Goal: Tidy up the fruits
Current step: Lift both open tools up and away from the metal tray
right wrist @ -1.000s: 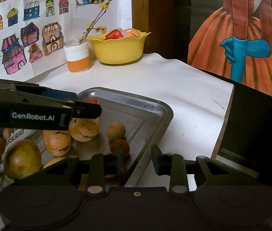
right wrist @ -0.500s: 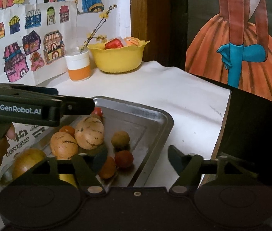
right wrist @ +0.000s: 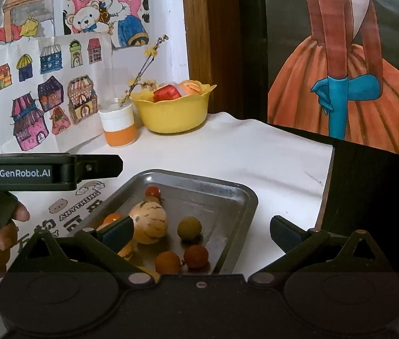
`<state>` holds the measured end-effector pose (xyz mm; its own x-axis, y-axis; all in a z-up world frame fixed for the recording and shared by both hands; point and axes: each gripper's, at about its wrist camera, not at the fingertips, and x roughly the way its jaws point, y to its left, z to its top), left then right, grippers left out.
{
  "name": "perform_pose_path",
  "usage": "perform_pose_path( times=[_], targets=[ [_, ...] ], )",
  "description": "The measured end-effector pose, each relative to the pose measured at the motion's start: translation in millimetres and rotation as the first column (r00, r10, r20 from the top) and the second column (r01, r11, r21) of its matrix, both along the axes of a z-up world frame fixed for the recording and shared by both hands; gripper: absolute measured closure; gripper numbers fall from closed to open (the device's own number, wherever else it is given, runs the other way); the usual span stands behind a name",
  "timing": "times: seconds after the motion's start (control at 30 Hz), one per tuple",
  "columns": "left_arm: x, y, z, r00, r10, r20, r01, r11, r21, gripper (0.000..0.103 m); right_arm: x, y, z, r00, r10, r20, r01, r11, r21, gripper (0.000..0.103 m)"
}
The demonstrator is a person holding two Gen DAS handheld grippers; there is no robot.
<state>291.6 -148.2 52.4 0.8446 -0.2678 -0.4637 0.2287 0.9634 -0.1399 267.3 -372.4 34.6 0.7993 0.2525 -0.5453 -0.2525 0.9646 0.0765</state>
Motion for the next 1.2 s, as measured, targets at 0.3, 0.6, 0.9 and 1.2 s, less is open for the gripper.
perform_pose_path(
  times=[0.3,0.6,0.9,1.2],
  targets=[
    [-16.6,11.5,9.2,1.000,0.012,0.024,-0.012,1.000,0.012,0.000,-13.8,12.0,10.6,1.000,-0.006,0.021,0.006,1.000,-0.021,0.001],
    [-39.7,30.8,15.7,0.999,0.043,0.033,-0.044,0.999,0.012,0.000,-32.2,26.7,23.5,0.999,-0.002,0.042,0.003,0.999,-0.041,0.001],
    [-63.9,49.3,28.1,0.995,0.073,0.062,-0.073,0.997,0.000,0.000,-52.4,37.6,37.5,0.997,0.002,0.072,0.002,0.998,-0.061,0.001],
    [-86.3,64.2,21.4,0.993,0.093,0.072,-0.091,0.996,-0.025,0.000,-77.1,46.9,42.9,0.993,0.013,0.119,-0.009,0.999,-0.036,0.001]
  ],
)
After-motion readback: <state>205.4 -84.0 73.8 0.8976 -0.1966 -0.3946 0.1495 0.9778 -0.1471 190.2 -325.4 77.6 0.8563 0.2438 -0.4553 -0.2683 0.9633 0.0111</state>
